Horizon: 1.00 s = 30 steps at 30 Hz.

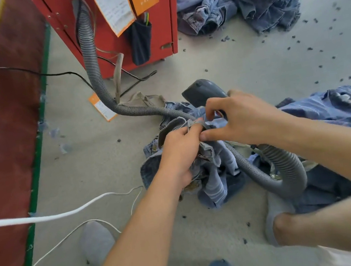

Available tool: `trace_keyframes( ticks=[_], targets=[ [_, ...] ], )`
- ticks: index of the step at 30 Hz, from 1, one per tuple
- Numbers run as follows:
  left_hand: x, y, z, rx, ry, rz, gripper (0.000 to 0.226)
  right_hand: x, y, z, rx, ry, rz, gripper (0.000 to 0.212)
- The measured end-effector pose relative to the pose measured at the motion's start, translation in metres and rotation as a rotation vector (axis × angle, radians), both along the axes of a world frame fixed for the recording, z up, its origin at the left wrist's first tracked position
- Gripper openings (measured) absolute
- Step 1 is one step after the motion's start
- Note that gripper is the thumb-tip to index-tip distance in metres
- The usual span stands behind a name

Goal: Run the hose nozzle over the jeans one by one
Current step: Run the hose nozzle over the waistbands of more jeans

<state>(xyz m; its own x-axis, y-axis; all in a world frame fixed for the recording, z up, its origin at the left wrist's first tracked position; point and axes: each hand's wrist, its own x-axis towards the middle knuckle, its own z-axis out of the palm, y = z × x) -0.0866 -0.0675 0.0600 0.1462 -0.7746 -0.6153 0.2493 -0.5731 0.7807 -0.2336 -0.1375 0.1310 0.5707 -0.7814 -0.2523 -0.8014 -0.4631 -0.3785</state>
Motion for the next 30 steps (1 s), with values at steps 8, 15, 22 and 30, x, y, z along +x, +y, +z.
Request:
trace_keyframes(
  ticks=[8,15,22,30],
  targets=[
    [0.016,-0.001,0.01,-0.02,0.128,-0.202,0.021,-0.003,-0.01,-0.001,0.041,0.03,0.115,0.014],
    [0.019,0.002,0.009,-0.062,0.207,-0.214,0.024,-0.001,-0.021,0.001,0.193,0.038,0.048,0.011],
    [0.025,0.002,0.006,-0.069,0.431,-0.128,0.03,-0.004,-0.026,0.003,0.184,0.016,0.007,0.02],
    [0.046,0.003,-0.005,0.029,0.623,0.05,0.044,-0.041,-0.027,0.045,0.03,-0.109,-0.076,0.081]
  ],
)
